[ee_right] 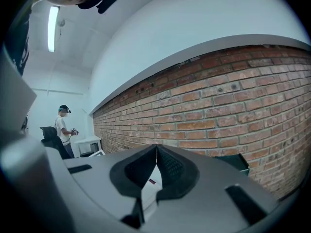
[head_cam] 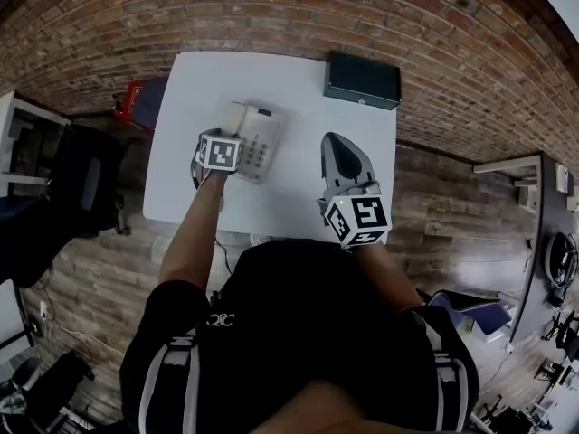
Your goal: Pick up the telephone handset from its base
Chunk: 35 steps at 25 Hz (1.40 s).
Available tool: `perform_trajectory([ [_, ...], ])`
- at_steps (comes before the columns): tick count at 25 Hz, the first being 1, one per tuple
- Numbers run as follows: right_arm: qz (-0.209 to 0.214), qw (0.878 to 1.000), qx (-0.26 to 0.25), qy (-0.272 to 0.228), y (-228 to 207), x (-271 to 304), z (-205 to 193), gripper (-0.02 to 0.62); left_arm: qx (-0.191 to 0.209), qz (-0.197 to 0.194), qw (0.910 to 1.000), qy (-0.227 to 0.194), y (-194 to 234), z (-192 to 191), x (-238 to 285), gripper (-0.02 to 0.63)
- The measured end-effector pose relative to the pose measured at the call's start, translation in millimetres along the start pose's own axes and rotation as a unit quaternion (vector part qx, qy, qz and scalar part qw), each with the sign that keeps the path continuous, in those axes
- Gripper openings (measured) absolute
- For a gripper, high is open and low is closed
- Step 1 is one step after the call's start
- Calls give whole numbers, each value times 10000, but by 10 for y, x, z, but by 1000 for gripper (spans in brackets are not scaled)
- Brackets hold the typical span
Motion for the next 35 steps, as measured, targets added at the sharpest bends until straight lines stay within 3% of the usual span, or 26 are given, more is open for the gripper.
perform_trajectory([
  [4,31,10000,-6,5,23,12,-5,-2,30,104,9999,-3,-25,25,-23,206],
  [22,451,9989,-24,-101,195,25,21,-2,-156,252,9938,-1076,-81,85,-707,198],
  [28,701,9974,-67,-139,334,45,42,-2,-338,346,9856,-1620,-115,134,-1134,198],
  [35,738,9960,-107,-495,475,100,125,-2,-406,474,9678,-2440,-237,153,-1740,198],
])
Point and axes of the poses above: the fingertips, and each gripper's own axes: x forward along the fingers, y to its left, z out of its top, the point moved 8 cm from there along -x, backward along the fingers, and after that the axes turned 3 degrees about -x, right-handed, at the moved point
